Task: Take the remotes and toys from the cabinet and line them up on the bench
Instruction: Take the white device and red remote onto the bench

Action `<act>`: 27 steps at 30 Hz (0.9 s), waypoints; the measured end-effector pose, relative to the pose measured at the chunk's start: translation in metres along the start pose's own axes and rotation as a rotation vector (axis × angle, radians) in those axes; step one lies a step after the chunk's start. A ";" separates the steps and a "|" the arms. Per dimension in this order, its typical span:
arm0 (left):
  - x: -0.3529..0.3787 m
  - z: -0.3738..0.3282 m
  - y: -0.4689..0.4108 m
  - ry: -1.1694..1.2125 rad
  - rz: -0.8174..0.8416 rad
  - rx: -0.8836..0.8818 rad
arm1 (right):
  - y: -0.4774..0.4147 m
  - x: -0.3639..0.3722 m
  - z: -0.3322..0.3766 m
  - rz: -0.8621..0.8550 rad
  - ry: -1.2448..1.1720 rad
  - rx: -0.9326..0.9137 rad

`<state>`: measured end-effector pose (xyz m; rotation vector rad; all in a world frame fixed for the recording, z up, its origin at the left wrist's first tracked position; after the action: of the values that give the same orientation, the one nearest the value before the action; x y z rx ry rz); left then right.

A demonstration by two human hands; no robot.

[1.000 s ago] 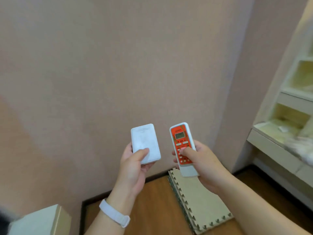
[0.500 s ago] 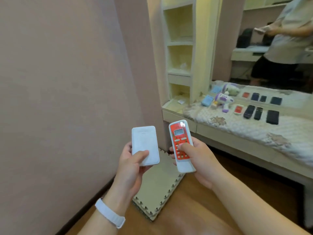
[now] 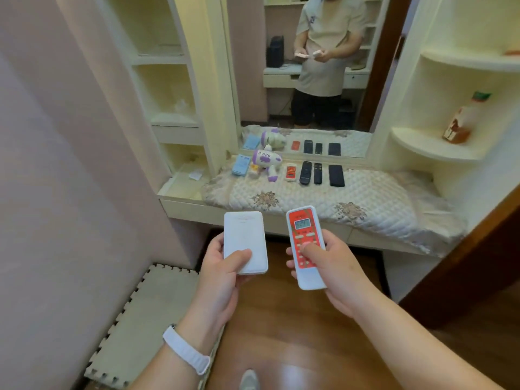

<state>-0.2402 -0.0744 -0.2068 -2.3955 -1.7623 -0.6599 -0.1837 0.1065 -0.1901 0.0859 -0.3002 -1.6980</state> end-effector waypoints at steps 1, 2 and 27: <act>0.003 0.000 -0.017 -0.001 0.024 -0.014 | -0.011 -0.006 0.003 -0.035 0.007 0.002; 0.004 0.000 -0.033 -0.006 0.043 -0.027 | -0.023 -0.011 0.006 -0.063 0.014 0.004; 0.130 0.073 -0.314 -0.160 0.299 -0.260 | -0.215 -0.213 -0.001 -0.438 0.003 0.075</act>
<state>-0.4802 0.1676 -0.2765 -2.8811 -1.3936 -0.7118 -0.3581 0.3418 -0.2687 0.2234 -0.3614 -2.1200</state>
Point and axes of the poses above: each hand's wrist, its own y-axis away from the middle knuckle, its own x-axis out of the palm, z = x × y, the point moved 5 cm from there along -y, towards the middle knuckle, and after that the axes turned 11 degrees about z, right-handed, at the moved point
